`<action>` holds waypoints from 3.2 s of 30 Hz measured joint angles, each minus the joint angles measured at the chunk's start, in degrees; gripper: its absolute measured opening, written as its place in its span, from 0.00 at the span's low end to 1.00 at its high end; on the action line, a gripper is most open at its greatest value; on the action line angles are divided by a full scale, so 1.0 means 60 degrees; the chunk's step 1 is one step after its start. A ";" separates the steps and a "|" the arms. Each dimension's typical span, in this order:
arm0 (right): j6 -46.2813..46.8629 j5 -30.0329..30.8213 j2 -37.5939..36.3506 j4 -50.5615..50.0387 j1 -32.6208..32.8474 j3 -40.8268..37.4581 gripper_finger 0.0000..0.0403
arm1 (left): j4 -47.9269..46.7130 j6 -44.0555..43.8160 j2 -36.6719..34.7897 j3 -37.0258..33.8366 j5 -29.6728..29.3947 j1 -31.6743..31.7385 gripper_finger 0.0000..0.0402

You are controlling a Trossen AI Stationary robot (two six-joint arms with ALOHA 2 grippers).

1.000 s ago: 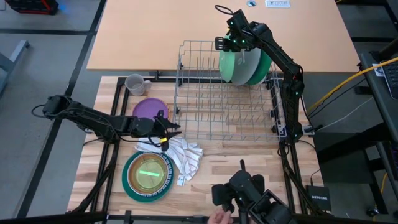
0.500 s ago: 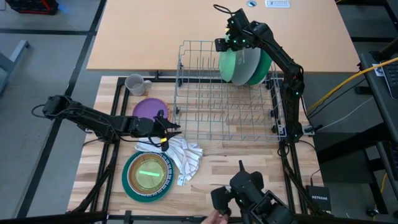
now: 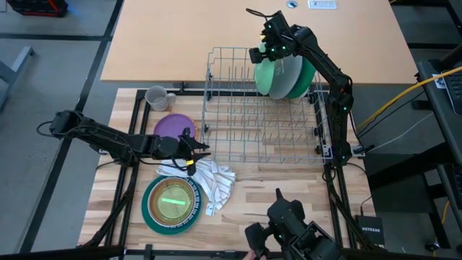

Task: Sort dishes
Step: Put the light green plate into the dish rack, then put the purple plate into the dish rack

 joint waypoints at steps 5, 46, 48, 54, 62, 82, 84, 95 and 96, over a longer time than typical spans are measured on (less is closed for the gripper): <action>-0.0021 0.0467 -0.0004 -0.0589 -0.0023 0.0000 0.90 | 0.0004 0.0004 0.0004 0.0000 -0.0004 0.0000 0.31; -0.0199 0.0441 -0.0463 -0.1865 -0.1847 0.0000 0.96 | 0.0004 0.0004 0.0004 0.0000 -0.0007 0.0000 0.31; -0.0229 0.0823 -0.0717 -0.1728 -0.1825 0.0000 0.96 | 0.0004 0.0001 0.0004 0.0000 -0.0007 0.0000 0.31; -0.0244 0.0821 -0.1682 -0.1561 -0.1815 0.0000 0.96 | 0.0004 0.0000 0.0004 0.0000 -0.0007 0.0000 0.31; -0.0662 -0.0068 -0.2731 -0.1378 -0.0125 0.0000 0.96 | 0.0004 0.0000 0.0004 0.0000 -0.0007 0.0000 0.31; -0.3646 0.0244 -0.2732 -0.0245 0.6138 -0.0004 0.96 | -0.0909 0.2029 -0.0132 -0.0015 0.4056 -0.0688 0.31; -0.3643 0.0242 -0.2725 -0.0248 0.6433 -0.0004 0.96 | -0.1108 0.2076 -0.0127 -0.0015 0.4038 -0.0704 0.31; -0.3618 0.0243 -0.2618 0.0506 0.7533 -0.0007 0.96 | -0.1809 0.2016 -0.0131 -0.0015 0.4094 -0.0716 0.31; -0.3614 0.0241 -0.2605 0.0616 0.7603 -0.0007 0.96 | -0.1786 0.2007 -0.0131 -0.0015 0.4088 -0.0713 0.31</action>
